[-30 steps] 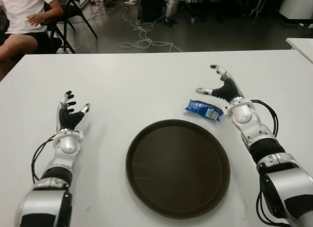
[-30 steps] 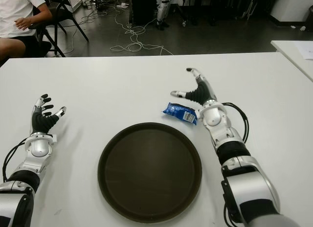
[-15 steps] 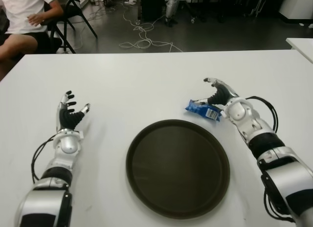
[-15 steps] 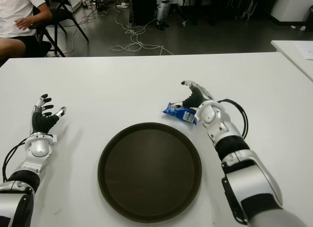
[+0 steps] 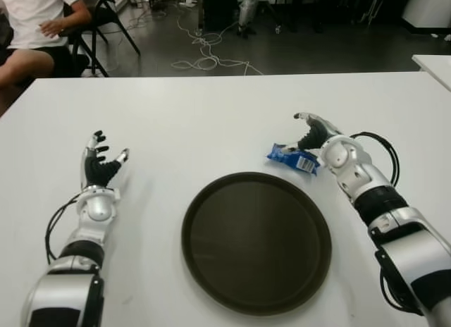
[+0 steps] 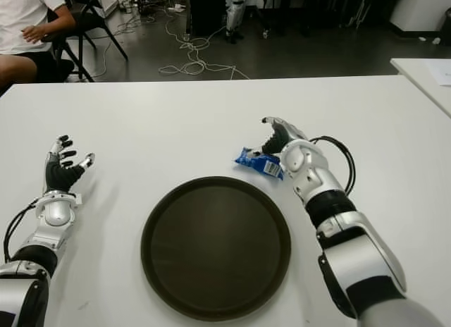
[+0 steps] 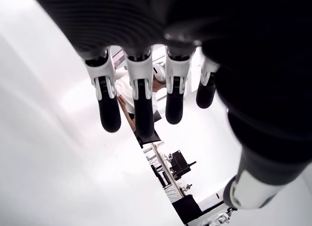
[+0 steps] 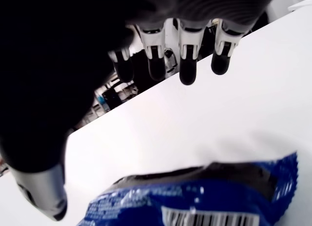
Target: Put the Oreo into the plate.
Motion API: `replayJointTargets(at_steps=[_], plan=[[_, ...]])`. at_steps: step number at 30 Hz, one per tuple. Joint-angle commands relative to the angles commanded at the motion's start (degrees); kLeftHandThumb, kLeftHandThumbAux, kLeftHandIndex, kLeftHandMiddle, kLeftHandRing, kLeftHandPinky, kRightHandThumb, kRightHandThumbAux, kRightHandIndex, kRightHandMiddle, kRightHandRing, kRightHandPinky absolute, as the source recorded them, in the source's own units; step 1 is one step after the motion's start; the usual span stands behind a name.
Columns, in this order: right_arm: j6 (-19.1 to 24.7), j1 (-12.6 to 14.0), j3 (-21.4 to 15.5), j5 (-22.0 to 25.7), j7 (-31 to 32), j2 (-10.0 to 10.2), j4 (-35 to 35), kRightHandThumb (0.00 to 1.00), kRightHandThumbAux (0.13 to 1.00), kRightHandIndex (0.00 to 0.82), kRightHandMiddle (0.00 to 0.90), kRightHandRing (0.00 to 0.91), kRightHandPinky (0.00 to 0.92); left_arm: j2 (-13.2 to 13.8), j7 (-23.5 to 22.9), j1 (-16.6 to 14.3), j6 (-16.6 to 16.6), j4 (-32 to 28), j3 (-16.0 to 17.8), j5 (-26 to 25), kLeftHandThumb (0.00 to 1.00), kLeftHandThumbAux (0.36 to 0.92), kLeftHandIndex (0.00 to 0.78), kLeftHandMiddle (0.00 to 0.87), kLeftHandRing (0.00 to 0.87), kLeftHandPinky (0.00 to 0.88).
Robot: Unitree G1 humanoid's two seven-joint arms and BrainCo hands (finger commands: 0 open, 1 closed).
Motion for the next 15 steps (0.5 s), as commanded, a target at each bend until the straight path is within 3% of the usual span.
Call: replayJointTargets(at_steps=[6, 15], plan=[[-0.72, 0.71, 0.54, -0.52, -0.8, -0.82, -0.56, 0.0, 0.746, 0.179, 0.14, 0.123, 0.069, 0.03, 0.35, 0.19, 0.1, -0.2, -0.19, 0.19, 0.256, 0.731, 0.098, 0.158, 0.178, 0.208], [2.79, -0.21, 3.1, -2.93, 2.79, -1.8, -0.92, 0.0, 0.717, 0.205, 0.171, 0.154, 0.085, 0.08, 0.87, 0.19, -0.11, -0.13, -0.44, 0.59, 0.298, 0.724, 0.11, 0.162, 0.189, 0.25]])
